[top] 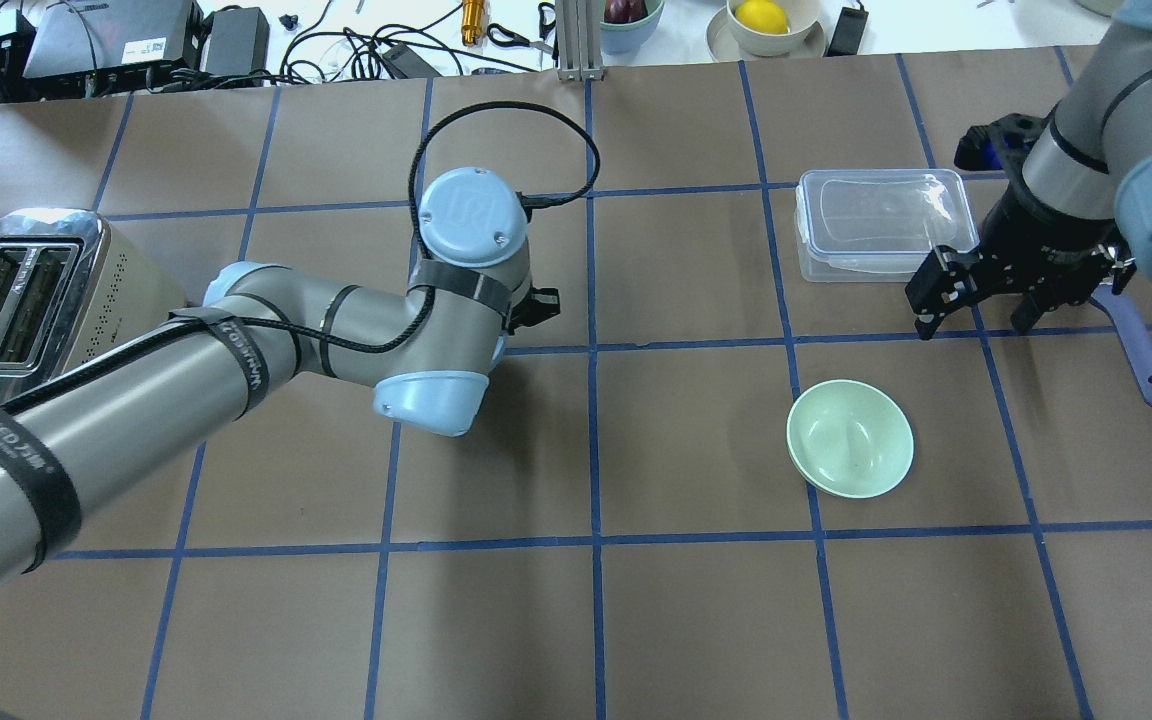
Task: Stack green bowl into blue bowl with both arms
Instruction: 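Slide the light blue bowl to center with left gripper while right gripper descends, then grasp the pale green bowl rim with the right gripper while the left gripper withdraws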
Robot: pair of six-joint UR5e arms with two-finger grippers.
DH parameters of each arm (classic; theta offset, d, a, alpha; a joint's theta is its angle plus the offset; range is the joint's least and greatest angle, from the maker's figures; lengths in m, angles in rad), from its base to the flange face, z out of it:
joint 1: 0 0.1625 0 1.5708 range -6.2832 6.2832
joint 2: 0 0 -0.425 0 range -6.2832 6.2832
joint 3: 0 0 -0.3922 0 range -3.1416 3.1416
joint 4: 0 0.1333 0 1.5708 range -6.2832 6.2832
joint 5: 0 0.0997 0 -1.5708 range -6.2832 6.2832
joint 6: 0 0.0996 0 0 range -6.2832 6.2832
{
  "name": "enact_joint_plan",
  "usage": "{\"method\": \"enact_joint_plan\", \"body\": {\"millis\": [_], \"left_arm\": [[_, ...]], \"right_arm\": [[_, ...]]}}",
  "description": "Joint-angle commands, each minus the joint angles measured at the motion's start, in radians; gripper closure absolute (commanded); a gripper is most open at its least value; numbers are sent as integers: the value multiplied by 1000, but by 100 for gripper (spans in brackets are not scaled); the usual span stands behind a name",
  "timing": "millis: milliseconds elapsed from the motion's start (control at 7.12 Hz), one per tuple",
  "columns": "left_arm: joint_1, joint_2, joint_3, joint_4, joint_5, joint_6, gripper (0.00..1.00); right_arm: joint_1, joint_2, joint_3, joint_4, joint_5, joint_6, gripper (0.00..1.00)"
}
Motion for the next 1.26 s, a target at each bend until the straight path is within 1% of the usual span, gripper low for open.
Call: {"method": "enact_joint_plan", "body": {"millis": [0,281,421,561,702,842,982,1123], "left_arm": [[-114,-85,87,-75,-7,-259,100],[-169,-101,112,-81,-7,-307,100],[-177,-99,120,-89,-7,-321,100],[-188,-101,123,-101,-7,-335,89],[-191,-99,124,-97,-7,-337,1],[-186,-57,126,-101,-9,-317,0],[-171,-24,134,-100,-15,-242,0],[-104,16,138,-148,-50,-50,0]], "right_arm": [[-31,-2,155,-152,3,-13,5],[-27,9,361,-458,6,-5,5],[-27,24,416,-548,18,-5,12],[-27,42,416,-554,20,-4,28],[-27,50,415,-551,20,-8,58],[-27,53,410,-543,18,-11,88],[-27,52,409,-543,18,-14,100],[-27,50,405,-543,20,-14,100]]}}
